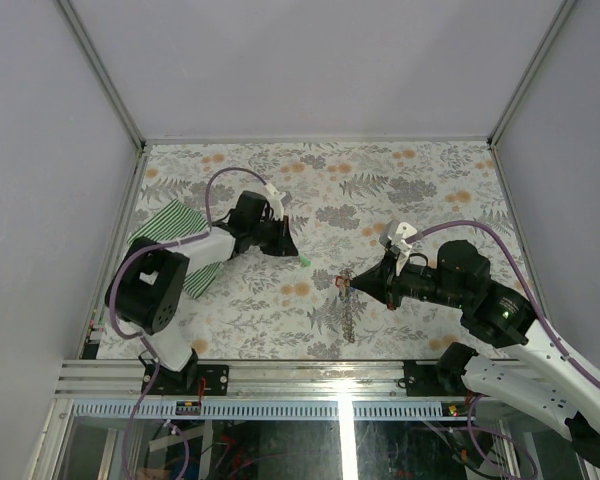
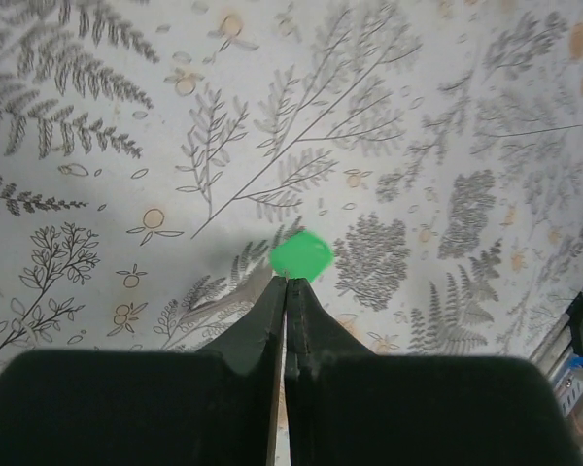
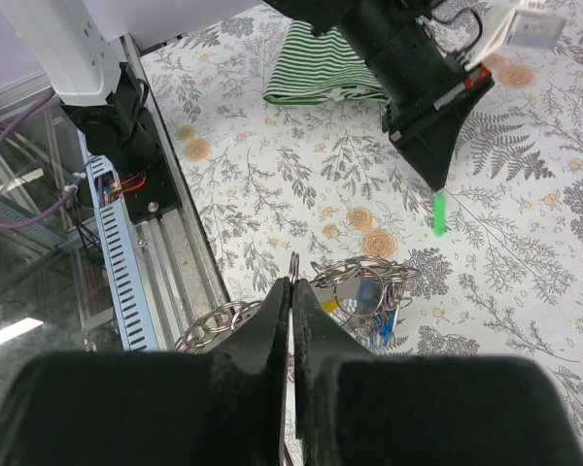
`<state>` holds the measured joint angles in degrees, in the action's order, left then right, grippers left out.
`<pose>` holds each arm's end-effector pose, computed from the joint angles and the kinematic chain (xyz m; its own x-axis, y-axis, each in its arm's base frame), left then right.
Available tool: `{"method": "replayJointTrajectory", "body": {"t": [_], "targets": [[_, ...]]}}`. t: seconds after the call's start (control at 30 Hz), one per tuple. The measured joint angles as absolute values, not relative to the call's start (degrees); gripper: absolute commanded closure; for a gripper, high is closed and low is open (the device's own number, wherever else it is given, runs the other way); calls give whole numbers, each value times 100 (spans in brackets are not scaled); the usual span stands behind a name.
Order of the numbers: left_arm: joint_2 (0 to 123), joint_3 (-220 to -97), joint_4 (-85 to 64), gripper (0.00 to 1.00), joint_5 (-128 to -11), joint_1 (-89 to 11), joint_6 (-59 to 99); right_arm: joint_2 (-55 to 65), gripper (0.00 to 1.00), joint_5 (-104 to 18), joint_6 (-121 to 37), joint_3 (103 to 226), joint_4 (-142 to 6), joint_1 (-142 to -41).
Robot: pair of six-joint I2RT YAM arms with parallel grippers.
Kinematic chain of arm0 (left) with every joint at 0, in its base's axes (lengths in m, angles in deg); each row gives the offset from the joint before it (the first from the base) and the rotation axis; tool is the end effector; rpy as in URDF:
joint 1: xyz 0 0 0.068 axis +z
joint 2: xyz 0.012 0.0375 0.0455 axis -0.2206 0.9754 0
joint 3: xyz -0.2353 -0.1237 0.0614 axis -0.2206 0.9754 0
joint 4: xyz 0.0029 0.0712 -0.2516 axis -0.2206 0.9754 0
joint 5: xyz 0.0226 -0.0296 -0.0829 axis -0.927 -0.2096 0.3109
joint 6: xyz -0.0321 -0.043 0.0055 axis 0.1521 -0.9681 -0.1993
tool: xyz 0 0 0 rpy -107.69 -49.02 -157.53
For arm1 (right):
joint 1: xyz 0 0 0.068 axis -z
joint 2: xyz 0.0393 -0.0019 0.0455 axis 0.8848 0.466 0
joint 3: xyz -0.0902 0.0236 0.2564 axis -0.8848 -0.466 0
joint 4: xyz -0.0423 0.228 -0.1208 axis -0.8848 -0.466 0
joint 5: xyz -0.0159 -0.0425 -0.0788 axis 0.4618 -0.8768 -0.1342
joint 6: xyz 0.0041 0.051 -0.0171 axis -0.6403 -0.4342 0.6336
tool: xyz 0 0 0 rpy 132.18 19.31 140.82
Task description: Put the keys on the keyring
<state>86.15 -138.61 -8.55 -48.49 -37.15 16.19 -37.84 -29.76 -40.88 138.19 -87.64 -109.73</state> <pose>0.3082 -0.1589 0.1583 -0.8220 0.1141 -0.5580 0.4590 0.7126 -0.5305 0.0909 0.1178 0.3651 -0.1989 -0.0821 -0.9766 -0.9090 0.3880 0.1525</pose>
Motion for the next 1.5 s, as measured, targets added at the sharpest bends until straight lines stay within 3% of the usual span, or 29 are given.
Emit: {"method": "replayJointTrajectory", "body": {"t": [0.43, 0.77, 1.2, 1.5], "targets": [[6016, -14081, -258, 100, -5133, -4449, 2817, -3331, 100, -2760, -4007, 14121, -8733, -10973], [4303, -14418, -114, 100, -4510, -4480, 3676, -3006, 100, -2082, -3985, 14414, -8056, -10973], [4008, -15028, -112, 100, -2755, -4480, 3826, -2732, 100, -1267, -4228, 14438, -6676, -10973], [4174, -15045, -107, 100, -2530, -4480, 3818, -2621, 100, -2019, -4217, 14728, -6825, -10973]]}}
